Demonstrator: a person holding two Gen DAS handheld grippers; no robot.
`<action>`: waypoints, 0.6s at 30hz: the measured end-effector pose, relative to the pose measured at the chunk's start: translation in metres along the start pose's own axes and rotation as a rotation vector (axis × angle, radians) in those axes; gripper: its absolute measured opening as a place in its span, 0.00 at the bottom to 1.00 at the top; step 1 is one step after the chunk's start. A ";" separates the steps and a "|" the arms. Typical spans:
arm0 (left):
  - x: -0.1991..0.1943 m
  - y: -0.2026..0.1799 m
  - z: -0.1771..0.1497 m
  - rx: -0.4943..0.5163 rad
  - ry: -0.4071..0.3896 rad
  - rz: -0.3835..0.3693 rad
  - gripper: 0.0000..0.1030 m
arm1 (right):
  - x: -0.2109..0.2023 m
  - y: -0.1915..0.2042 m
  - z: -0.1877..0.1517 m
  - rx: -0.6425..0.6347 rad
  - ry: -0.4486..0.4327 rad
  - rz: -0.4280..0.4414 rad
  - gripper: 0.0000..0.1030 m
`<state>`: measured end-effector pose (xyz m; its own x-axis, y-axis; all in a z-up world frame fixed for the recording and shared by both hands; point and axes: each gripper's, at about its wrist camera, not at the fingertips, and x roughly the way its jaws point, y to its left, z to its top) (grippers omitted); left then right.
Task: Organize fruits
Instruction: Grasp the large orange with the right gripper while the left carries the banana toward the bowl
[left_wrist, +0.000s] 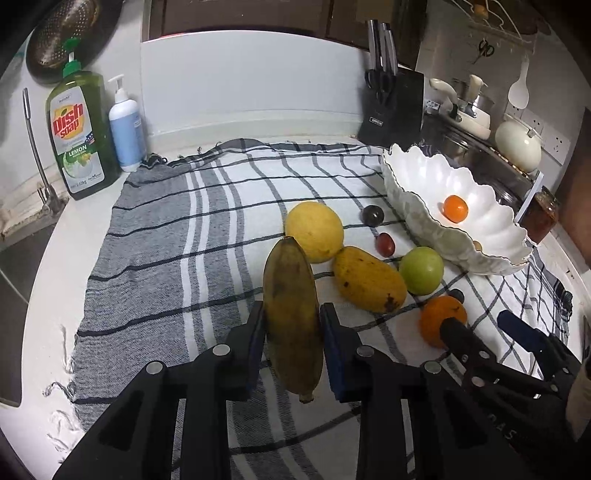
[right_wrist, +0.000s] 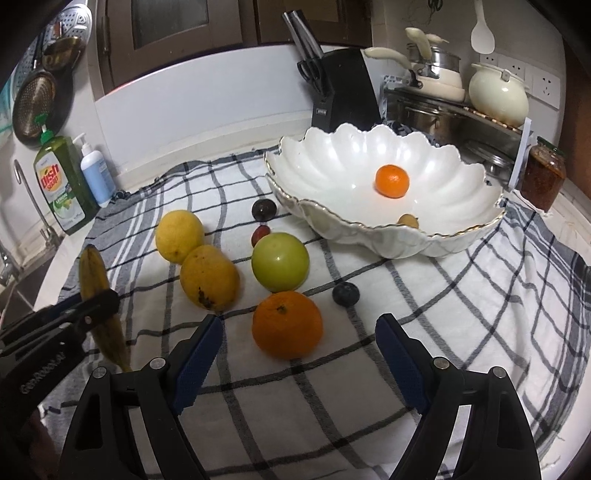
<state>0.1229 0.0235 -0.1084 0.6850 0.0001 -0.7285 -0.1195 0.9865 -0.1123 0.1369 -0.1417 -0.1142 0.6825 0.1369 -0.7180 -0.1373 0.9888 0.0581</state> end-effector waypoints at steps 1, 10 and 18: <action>0.000 0.001 0.001 0.000 -0.004 0.003 0.29 | 0.003 0.001 0.000 -0.003 0.005 -0.002 0.79; 0.006 0.008 0.006 -0.003 0.002 -0.003 0.28 | 0.027 0.008 0.002 -0.007 0.064 0.007 0.57; 0.009 0.011 0.007 -0.007 0.007 -0.008 0.28 | 0.033 0.011 -0.001 -0.013 0.080 -0.005 0.47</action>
<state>0.1328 0.0351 -0.1113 0.6806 -0.0089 -0.7326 -0.1190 0.9853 -0.1225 0.1573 -0.1268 -0.1374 0.6237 0.1268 -0.7713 -0.1440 0.9885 0.0460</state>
